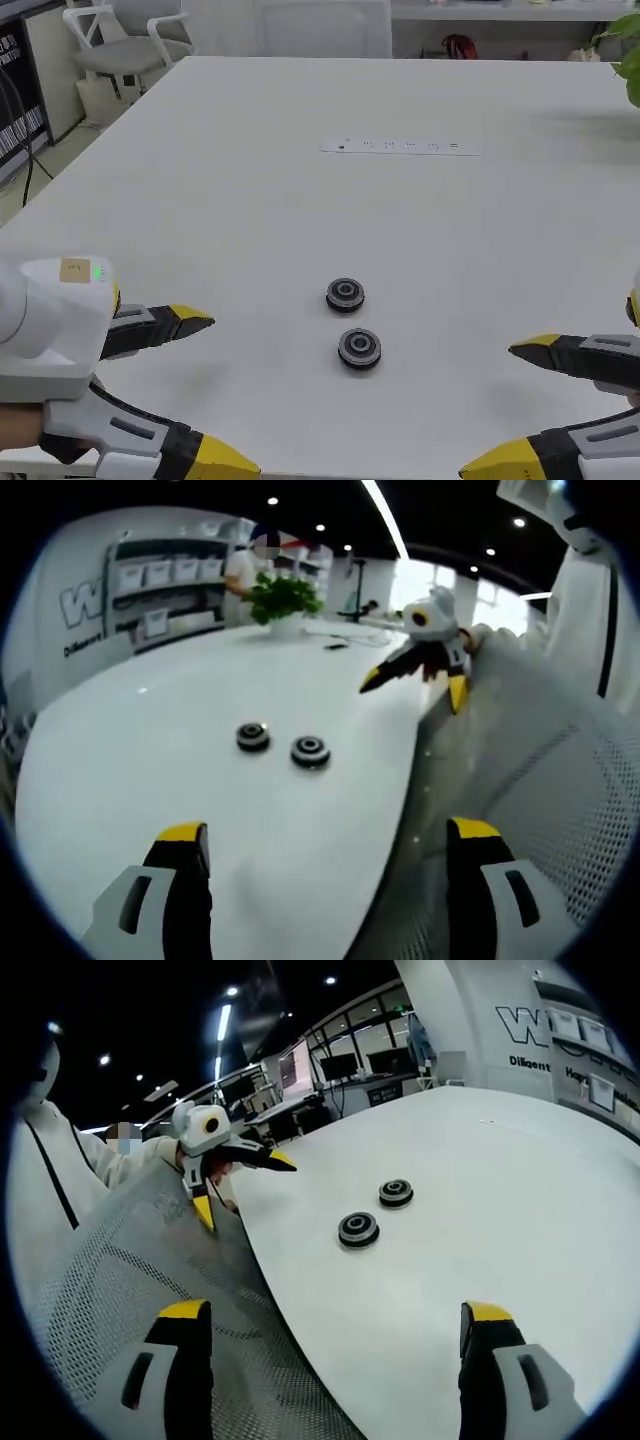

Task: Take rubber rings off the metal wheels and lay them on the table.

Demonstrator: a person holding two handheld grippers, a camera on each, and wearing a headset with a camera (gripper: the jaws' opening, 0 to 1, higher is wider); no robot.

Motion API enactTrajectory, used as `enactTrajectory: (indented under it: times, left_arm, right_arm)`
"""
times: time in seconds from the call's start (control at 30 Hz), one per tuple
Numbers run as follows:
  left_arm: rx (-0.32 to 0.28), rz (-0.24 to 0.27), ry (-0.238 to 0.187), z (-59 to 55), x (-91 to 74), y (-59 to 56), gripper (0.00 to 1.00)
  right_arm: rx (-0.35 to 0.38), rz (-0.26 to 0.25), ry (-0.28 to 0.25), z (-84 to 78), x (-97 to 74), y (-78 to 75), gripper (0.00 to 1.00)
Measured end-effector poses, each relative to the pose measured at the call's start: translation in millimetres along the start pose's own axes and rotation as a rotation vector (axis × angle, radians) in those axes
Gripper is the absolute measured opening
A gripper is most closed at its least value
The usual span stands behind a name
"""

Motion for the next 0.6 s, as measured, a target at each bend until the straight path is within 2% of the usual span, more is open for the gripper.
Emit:
enactTrajectory:
  times: [0.6]
  left_arm:
    - [0.014, 0.008, -0.004, 0.5, -5.3, 6.2, 1.0]
  right_arm:
    - [-0.003, 0.021, 0.001, 4.2, -2.5, 0.5, 1.0]
Point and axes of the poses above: the centre of the closed fingertips' face, and the gripper's own axes: x roughly forward along the fingers, y roughly to its left, z roughly out of its top, the point moved 8 cm from there along -x, roughly backward along the fingers, and after that the axes turned 6 degrees about x, right-handed, at the moved point
